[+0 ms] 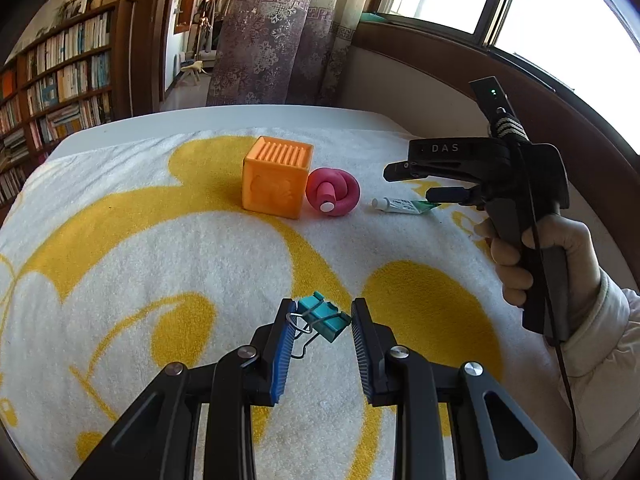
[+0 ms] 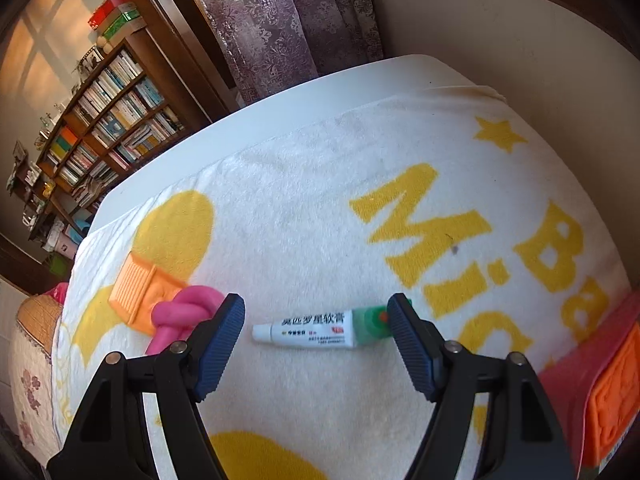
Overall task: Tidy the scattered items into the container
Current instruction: 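Grasp the white ointment tube with the right tool while the left tool holds the binder clip, then carry the binder clip and ointment tube into the red tin and release them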
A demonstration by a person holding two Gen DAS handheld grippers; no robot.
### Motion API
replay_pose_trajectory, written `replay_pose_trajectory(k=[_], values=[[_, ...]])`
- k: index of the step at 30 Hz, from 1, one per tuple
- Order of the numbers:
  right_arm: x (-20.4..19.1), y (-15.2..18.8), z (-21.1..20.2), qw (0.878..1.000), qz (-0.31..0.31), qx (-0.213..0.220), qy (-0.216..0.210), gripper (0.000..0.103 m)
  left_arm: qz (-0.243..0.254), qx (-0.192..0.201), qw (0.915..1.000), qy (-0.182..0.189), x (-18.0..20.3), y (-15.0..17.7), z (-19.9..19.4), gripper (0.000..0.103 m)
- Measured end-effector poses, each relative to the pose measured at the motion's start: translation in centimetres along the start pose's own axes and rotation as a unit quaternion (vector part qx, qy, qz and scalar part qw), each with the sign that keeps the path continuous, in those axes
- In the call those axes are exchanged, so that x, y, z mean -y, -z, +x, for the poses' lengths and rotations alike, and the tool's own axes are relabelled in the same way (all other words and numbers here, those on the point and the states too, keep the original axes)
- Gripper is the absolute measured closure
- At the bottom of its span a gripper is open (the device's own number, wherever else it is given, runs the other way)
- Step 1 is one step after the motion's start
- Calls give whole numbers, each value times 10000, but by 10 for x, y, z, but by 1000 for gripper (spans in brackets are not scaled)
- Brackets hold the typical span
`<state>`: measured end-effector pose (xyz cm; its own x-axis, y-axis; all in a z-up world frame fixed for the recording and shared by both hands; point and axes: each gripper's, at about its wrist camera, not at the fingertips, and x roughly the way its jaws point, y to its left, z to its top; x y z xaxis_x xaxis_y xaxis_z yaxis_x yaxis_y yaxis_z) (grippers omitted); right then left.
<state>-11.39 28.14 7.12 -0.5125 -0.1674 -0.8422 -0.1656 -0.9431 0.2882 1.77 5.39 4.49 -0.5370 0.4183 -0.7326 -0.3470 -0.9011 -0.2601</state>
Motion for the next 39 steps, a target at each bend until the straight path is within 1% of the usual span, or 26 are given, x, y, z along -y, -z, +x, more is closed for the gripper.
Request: replay_pose_trajectory(k=[1,4,7,10,11,12,13,16,19,21,23,25,29,31,33,34,35,36,37,38,39], values=[[3,-1,5,9999,55,-92,-30,26,-12,-6,10000,8,0,0,0,73],[6,4,0,9996,56,-188,-197,26,-46,-10,10000,37,-2,0,0,73],[8,14,-7,9972,134,-477,-563,26,-54,-21,10000,46,-2,-1,0,73],[7,28,-12,9913,106,-810,-1037,26,-49,-27,10000,43,-1,-1,0,73],[6,33,-12,9897,91,-909,-1098,26,-47,-32,10000,36,-1,-1,1,73],[5,37,-13,9903,60,-885,-1068,26,-50,-39,10000,33,-1,0,2,73],[5,39,-17,9924,3,-779,-950,26,-51,-50,10000,33,-1,0,2,73],[5,36,-28,9987,-184,-281,-378,26,-39,-74,10000,35,1,1,3,73],[6,28,-32,9994,-209,-39,-267,26,-11,-59,10000,46,3,2,3,73],[6,21,-32,9996,-241,91,-90,30,-6,-47,10000,62,4,1,2,73],[4,10,-28,9994,-294,171,104,32,-13,-54,10000,72,3,2,2,73],[0,-1,-21,9988,-421,174,198,33,-28,-74,9999,77,3,2,2,73],[-8,-15,7,9949,-832,-80,557,36,-53,-94,9999,98,2,1,3,73],[-9,-15,22,9916,-1014,-277,757,41,-52,-97,9999,107,2,2,3,73],[-9,-12,26,9873,-1176,-226,1043,51,-57,-103,9999,119,2,2,4,73],[-8,-12,26,9871,-1170,-197,1079,53,-52,-104,9999,121,2,2,4,73],[-6,-12,24,9876,-1108,-189,1096,62,-41,-107,9999,119,3,2,4,73],[-4,-12,22,9883,-1036,-192,1103,75,-37,-110,9999,117,3,2,4,73],[0,-13,20,9892,-946,-205,1098,79,-47,-111,9999,119,3,2,4,73],[4,-13,17,9905,-838,-204,1067,85,-52,-111,9999,122,3,2,4,73],[8,-13,14,9923,-728,-202,980,94,-53,-108,9999,121,3,2,4,73]])
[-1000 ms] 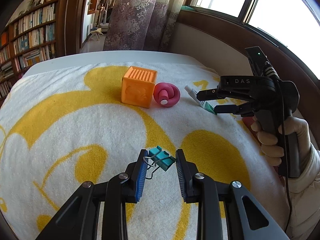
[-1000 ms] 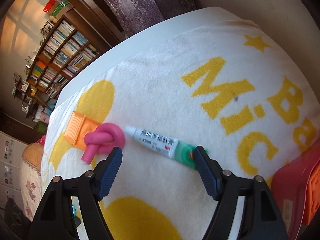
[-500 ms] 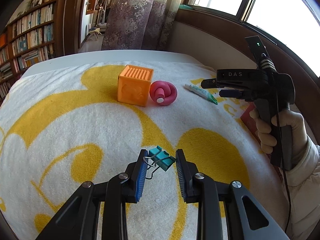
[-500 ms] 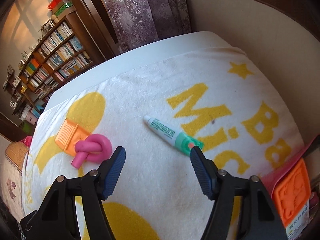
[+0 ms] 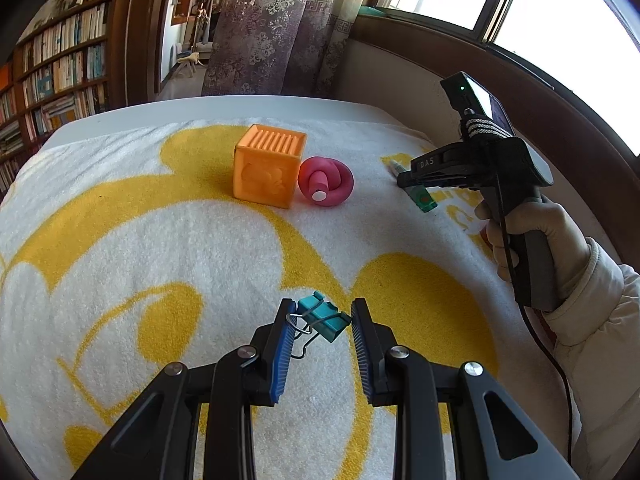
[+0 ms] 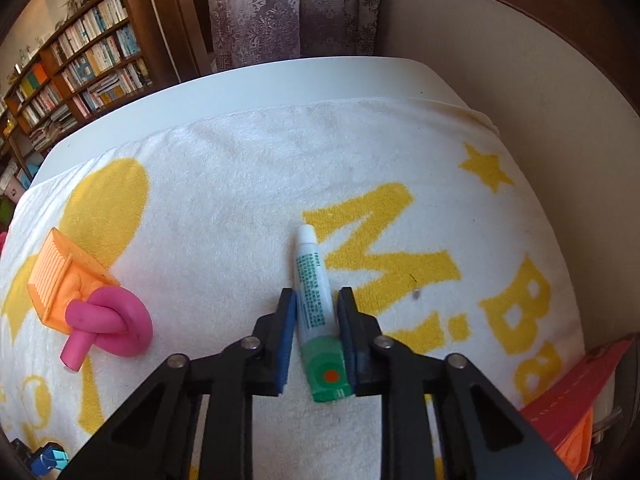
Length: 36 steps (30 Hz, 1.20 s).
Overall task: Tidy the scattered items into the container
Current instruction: 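Carry the binder clip and ointment tube into the red tin and release them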
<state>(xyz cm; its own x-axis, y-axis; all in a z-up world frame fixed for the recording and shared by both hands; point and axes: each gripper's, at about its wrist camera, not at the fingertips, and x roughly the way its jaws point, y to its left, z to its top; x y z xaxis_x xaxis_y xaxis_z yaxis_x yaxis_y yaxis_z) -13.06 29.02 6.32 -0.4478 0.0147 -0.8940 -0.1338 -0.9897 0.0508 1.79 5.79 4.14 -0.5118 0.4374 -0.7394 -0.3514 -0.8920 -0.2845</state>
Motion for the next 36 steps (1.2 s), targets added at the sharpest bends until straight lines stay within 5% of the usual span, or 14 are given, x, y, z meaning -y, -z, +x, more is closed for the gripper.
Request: replay_pose_trajectory(k=[9,20,36], values=[[8,34,-55,9915,585,359,-1102,94,32,14,10000,8,3,1,-1,73],[23,108,-125,9830,606,899,-1479,94,140,36,9999,54,12,4,-4,73],[94,206,-202,9743,963,1954,-568,94,525,-33,9975,474,67,14,-10,73]])
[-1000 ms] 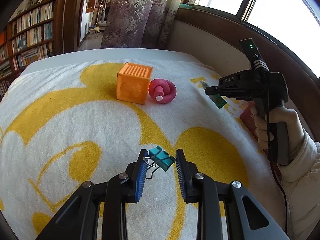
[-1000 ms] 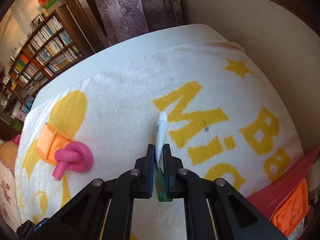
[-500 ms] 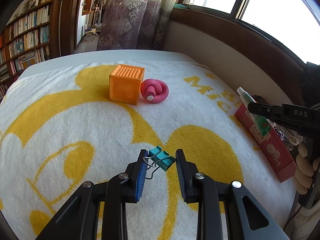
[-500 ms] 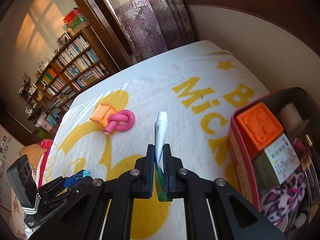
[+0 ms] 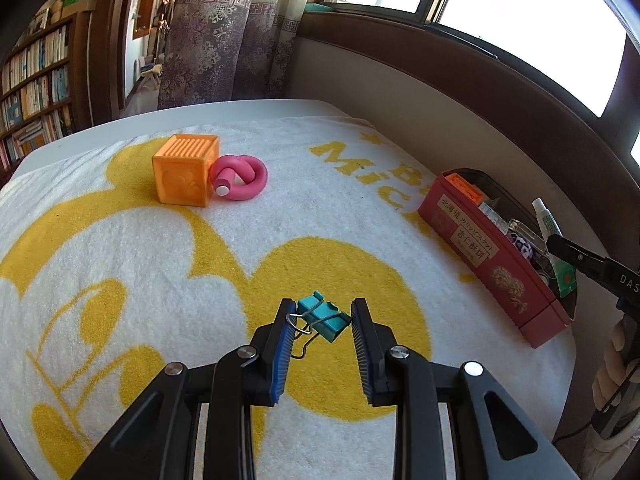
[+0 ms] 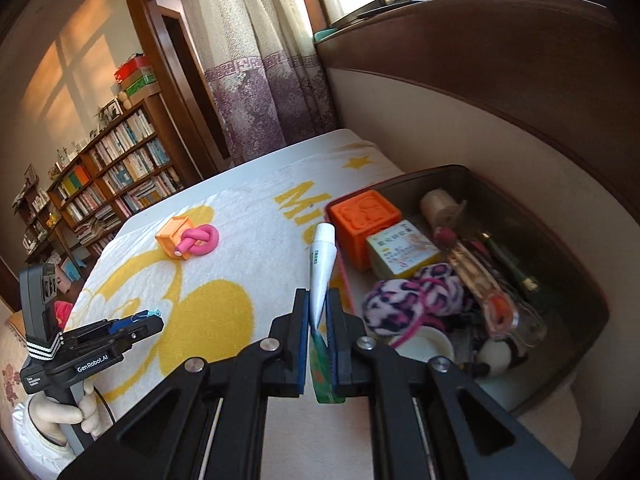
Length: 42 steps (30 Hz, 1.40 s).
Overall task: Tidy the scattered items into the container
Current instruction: 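Carry the binder clip and ointment tube into the red tin and release them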
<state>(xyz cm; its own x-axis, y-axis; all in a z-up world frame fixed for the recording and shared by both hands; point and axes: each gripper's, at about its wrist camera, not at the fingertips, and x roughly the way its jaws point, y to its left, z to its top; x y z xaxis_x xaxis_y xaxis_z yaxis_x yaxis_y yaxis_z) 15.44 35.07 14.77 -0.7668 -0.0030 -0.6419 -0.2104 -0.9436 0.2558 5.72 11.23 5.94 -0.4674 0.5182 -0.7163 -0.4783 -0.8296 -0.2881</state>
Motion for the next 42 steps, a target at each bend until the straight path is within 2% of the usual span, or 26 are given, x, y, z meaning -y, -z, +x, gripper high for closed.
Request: replay_pose_trajectory(k=[6,11,22,28,31,33,34,35,42], values=[[47,-3,-32,9983,340,356,312,94,280,-66,9991,312,46,-9,5,73],[73,-2,-40,9966,535,484,391,94,675,-121,9960,571,96,-20,12,73],[99,1,-34,9954,617,629,384,94,1447,-385,9811,1226,201,-34,36,73],[103,-1,-38,9948,601,750,328,94,1697,-530,9741,1394,236,-35,54,73],[107,-3,-36,9948,642,747,277,94,1686,-652,9739,1375,243,-36,64,72],[109,-4,-34,9953,632,696,216,94,1480,-774,9768,1338,239,-37,71,51],[110,-4,-32,9957,627,659,178,94,1335,-765,9788,1350,235,-38,72,35],[110,-4,-31,9959,641,620,144,92,1219,-718,9805,1367,231,-39,71,32],[115,0,-23,9960,749,466,128,91,946,-622,9857,1250,213,-41,64,32]])
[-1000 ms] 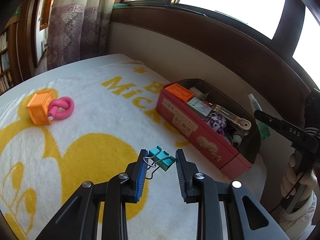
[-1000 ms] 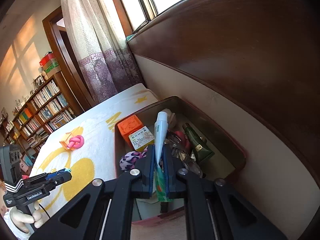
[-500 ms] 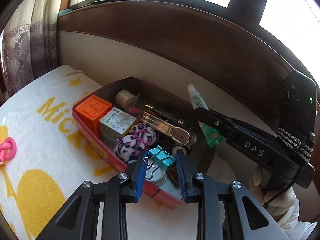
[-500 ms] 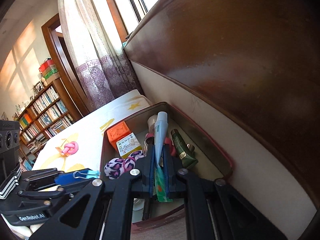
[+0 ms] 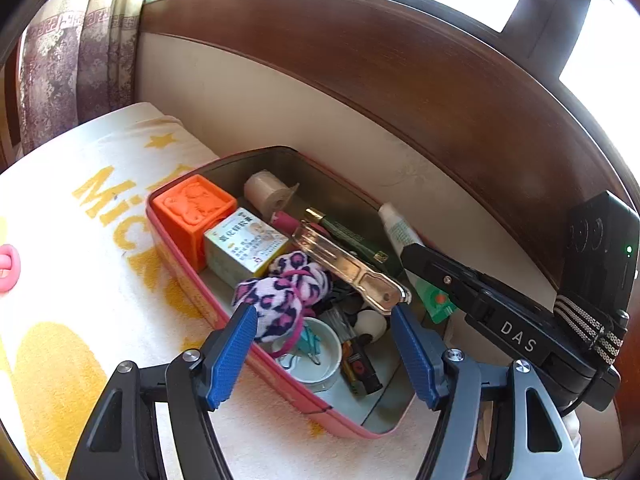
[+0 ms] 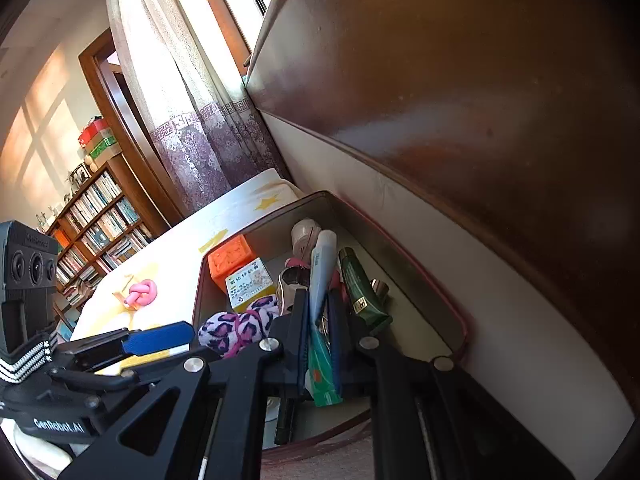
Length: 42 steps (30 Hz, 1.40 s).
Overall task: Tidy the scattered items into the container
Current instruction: 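Carry the binder clip and ointment tube into the red tin and release them, then return both tools to the remaining items on the towel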
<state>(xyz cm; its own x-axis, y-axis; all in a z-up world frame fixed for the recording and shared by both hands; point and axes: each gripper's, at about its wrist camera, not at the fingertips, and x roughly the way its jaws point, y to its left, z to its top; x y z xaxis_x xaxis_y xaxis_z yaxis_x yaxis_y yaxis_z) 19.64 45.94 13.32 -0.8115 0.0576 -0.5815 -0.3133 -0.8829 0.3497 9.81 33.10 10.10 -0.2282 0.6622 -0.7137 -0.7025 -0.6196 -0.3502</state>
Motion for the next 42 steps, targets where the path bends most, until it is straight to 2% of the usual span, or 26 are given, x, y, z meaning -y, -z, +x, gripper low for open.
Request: replay_pose_trajectory(k=[9,14,16,17,19,20,21,22,27,34,42], values=[[-9,3,-2,10000,-94,-32,-5,91,-153,97,9997,-176,-18,5,-15,32],[-18,5,-4,9999,-149,-31,-19,85,-277,164,9990,-307,-32,11,-25,32],[-22,6,-4,9998,-187,-21,-5,78,-299,194,9987,-375,-38,13,-29,32],[-25,7,-5,9998,-205,-5,9,71,-311,211,9984,-418,-41,13,-30,32],[-30,8,-7,9997,-242,62,29,53,-339,248,9977,-533,-48,15,-33,32],[-33,8,-9,9996,-262,116,40,37,-354,270,9973,-587,-52,16,-34,32],[-36,9,-11,9994,-289,183,51,28,-373,293,9969,-630,-56,17,-37,32],[-40,9,-13,9991,-335,245,57,26,-395,316,9965,-663,-60,18,-39,32],[-64,12,-14,9978,-594,284,-44,24,-539,405,9940,-863,-84,25,-47,32],[-97,19,1,9963,-816,84,-253,23,-759,356,9894,-1183,-126,47,-63,32],[-143,30,28,9917,-1165,-265,-466,22,-1314,577,9776,-1539,-188,74,-101,32]])
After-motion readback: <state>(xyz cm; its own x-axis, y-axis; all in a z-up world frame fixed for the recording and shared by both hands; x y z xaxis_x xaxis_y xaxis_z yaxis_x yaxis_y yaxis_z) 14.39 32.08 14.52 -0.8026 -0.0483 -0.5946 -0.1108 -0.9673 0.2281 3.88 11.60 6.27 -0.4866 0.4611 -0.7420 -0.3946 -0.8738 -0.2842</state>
